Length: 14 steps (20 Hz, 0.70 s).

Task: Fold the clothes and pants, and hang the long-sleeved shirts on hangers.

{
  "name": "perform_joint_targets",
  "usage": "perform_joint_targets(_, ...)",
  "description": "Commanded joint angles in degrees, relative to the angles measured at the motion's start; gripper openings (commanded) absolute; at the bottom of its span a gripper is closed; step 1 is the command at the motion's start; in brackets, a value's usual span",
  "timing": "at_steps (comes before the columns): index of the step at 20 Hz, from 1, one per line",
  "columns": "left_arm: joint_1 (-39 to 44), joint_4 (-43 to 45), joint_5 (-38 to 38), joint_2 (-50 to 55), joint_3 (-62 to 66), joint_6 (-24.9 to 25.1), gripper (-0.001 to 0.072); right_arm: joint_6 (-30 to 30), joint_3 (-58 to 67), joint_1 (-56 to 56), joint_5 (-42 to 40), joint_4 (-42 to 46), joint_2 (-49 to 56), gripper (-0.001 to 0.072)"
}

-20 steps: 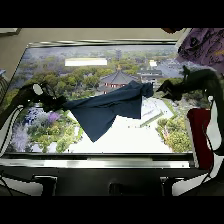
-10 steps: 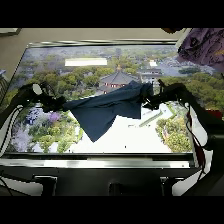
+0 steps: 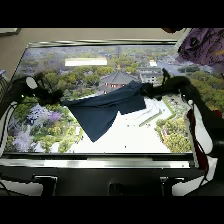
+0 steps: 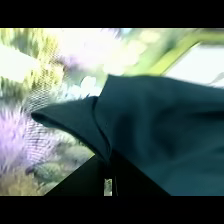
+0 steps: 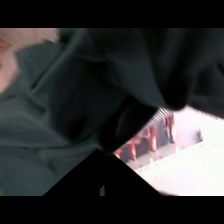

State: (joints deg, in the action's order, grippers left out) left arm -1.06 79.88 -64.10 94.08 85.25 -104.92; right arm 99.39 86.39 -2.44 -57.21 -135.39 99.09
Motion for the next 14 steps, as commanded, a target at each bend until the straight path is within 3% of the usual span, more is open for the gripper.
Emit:
perform_joint_targets(1,0.0,1.3,-2.6,-2.7,13.5,6.1,0.0015,-0.9,10.1,-1.0,1.1,1.6,-8.5,0.0027)
perform_joint_targets(6,0.0,5.3,-10.5,-11.0,37.8,7.4,0.0016,-8.8,28.0,-0.9,-1.2,17.7,-25.3,0.0028)
perform_joint_targets(11,0.0,5.3,-10.5,-31.8,28.2,7.2,0.0016,-14.6,29.5,-0.9,-5.8,25.3,-44.6,0.0029)
perform_joint_targets(14,0.0,6.4,-11.2,-39.1,26.6,5.6,0.0016,-21.6,29.5,-0.9,-6.5,30.4,-51.7,0.0028)
